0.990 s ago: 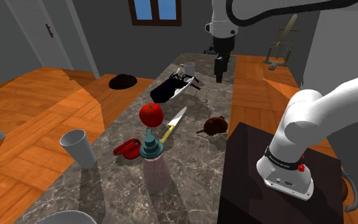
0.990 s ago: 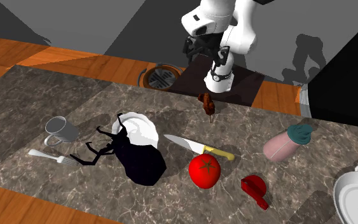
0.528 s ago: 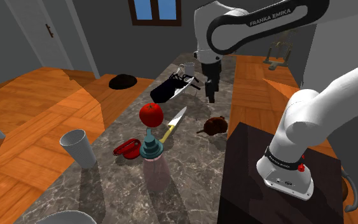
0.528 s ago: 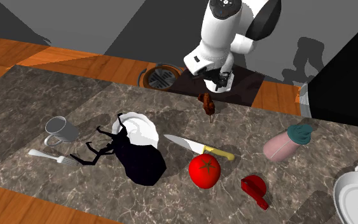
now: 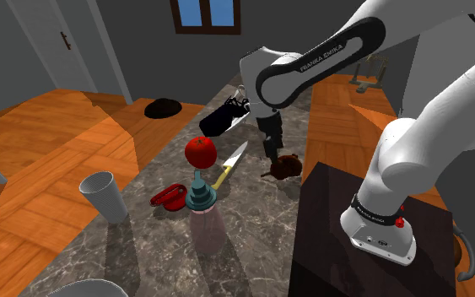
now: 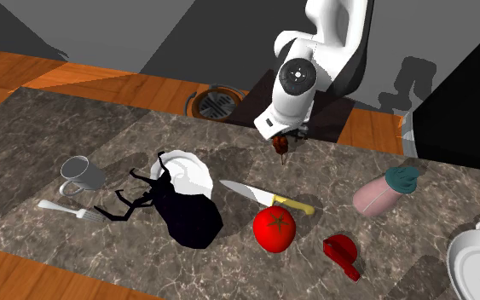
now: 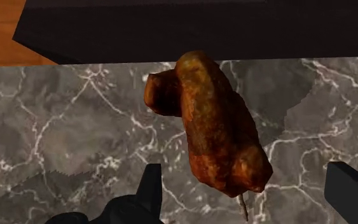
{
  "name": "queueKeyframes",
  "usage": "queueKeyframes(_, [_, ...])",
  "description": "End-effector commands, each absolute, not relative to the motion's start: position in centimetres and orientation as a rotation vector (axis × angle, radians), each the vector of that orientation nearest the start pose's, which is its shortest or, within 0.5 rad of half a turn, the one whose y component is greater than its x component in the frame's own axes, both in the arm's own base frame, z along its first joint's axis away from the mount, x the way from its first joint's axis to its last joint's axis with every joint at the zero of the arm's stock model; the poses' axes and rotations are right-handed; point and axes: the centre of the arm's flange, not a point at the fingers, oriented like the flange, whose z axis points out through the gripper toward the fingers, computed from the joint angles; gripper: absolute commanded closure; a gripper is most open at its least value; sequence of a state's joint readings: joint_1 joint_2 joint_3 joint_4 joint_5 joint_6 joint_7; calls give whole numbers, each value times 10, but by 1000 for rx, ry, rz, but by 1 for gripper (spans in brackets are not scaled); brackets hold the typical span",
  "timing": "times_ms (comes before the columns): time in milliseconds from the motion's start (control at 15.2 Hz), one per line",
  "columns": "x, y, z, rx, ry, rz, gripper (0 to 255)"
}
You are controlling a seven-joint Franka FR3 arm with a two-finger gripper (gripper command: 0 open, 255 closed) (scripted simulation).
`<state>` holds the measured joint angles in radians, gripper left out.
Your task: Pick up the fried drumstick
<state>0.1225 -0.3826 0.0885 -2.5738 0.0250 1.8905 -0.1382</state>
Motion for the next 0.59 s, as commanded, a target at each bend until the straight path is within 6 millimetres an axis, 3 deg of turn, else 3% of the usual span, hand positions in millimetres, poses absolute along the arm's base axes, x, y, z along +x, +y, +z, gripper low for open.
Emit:
queueKeyframes(0, [365, 80, 358, -3080, -512, 485, 0])
queueKeyframes(462, [365, 80, 328, -3080, -512, 485, 0])
queueKeyframes(528, [364, 80, 328, -3080, -512, 485, 255])
